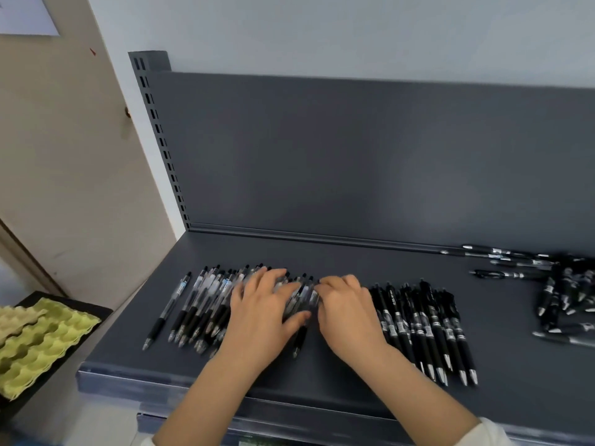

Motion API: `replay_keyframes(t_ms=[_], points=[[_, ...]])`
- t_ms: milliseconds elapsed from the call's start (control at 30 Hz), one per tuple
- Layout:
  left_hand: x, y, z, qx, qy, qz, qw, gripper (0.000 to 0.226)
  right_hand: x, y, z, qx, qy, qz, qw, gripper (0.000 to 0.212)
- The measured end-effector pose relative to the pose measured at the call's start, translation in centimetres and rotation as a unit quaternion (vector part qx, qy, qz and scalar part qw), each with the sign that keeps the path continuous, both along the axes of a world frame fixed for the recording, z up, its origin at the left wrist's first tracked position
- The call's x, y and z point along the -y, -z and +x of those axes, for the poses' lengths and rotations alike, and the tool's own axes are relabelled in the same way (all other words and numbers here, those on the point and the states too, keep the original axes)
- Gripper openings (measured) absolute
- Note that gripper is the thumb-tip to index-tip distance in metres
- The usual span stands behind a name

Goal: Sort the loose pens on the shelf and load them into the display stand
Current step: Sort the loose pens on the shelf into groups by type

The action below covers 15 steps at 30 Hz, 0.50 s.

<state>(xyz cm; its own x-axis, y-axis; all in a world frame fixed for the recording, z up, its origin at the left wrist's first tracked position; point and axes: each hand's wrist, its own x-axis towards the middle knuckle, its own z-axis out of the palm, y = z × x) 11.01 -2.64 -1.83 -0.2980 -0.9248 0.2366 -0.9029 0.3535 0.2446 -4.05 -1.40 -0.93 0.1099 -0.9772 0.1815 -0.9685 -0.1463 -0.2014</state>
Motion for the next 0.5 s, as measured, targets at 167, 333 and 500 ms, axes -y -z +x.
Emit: replay_keyframes(t_ms=[167, 333, 500], points=[[-0.3, 0.5, -2.3, 0.058, 0.038, -0.027, 0.997, 0.046, -0.1, 1.6, -2.3, -0.110, 0.017, 0.086, 0.990, 0.047], [-0.4, 0.5, -4.3, 0.062, 0.066, -0.036, 0.995, 0.041, -0.6, 2.2, -4.8, -0.073, 0.041, 0.071, 0.994, 0.045], [-0.6, 0.6, -6.8, -0.080, 0.114, -0.004, 0.990, 0.040, -0.7, 1.9, -6.7, 0.005, 0.019, 0.066, 0.998, 0.048]])
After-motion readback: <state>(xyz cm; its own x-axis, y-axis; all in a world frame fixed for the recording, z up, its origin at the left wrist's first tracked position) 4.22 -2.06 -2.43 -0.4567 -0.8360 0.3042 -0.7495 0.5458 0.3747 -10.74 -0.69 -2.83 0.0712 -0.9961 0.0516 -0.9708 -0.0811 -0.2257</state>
